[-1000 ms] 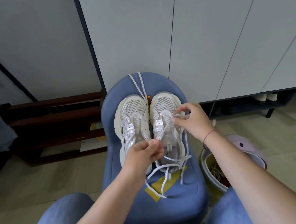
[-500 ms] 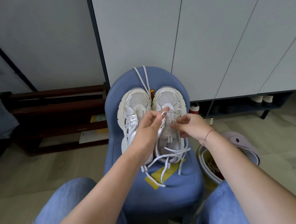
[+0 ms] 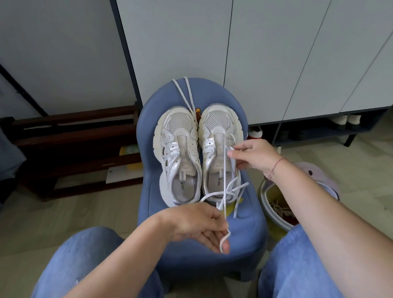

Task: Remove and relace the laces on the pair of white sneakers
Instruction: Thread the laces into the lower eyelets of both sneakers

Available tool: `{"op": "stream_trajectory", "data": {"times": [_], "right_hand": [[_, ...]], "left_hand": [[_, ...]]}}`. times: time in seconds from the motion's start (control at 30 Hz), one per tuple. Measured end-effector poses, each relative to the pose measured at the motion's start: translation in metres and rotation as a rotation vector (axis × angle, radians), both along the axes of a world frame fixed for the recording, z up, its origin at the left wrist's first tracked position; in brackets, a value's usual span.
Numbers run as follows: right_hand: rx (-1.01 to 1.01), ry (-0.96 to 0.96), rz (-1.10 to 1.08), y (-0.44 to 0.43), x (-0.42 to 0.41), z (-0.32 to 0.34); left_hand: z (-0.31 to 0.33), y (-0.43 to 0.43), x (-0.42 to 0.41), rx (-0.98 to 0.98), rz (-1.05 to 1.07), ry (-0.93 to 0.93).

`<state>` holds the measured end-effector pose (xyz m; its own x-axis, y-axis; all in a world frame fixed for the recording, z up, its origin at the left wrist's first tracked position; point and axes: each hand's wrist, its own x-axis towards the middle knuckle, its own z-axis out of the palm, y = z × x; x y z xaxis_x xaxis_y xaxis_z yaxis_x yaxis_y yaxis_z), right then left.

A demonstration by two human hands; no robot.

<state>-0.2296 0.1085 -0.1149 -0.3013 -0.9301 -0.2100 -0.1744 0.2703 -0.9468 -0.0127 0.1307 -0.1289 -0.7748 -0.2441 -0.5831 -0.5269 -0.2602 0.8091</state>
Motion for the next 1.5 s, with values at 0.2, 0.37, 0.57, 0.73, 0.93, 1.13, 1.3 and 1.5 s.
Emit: {"op": "stream_trajectory", "data": {"times": [0.2, 0.37, 0.57, 0.73, 0.93, 1.13, 1.3, 1.5], "right_hand": [[-0.015, -0.007, 0.006, 0.003, 0.001, 0.001], [-0.012, -0.002, 0.011, 0.003, 0.0, 0.001], [-0.011, 0.014, 0.008, 0.002, 0.0, -0.001], [-0.004, 0.014, 0.008, 0.0, 0.0, -0.002], [-0.013, 0.009, -0.01, -0.001, 0.001, -0.004], [-0.01, 0.003, -0.019, -0.001, 0.002, -0.004], [-0.013, -0.004, -0.014, -0.001, 0.001, -0.006], [-0.012, -0.003, -0.009, -0.001, -0.002, -0.005]], "left_hand": [[-0.016, 0.006, -0.002, 0.057, 0.162, -0.054], [-0.019, 0.013, -0.003, 0.097, 0.252, -0.055], [-0.024, 0.013, -0.008, -0.032, 0.332, 0.039], [-0.024, 0.008, -0.009, -0.021, 0.428, 0.171], [-0.006, -0.006, -0.02, 0.323, 0.608, 0.402], [-0.004, -0.007, -0.028, 0.271, 0.677, 0.381], [-0.003, 0.009, -0.026, 0.039, 0.4, 0.38], [-0.01, 0.026, -0.016, -0.178, 0.018, 0.285]]}}
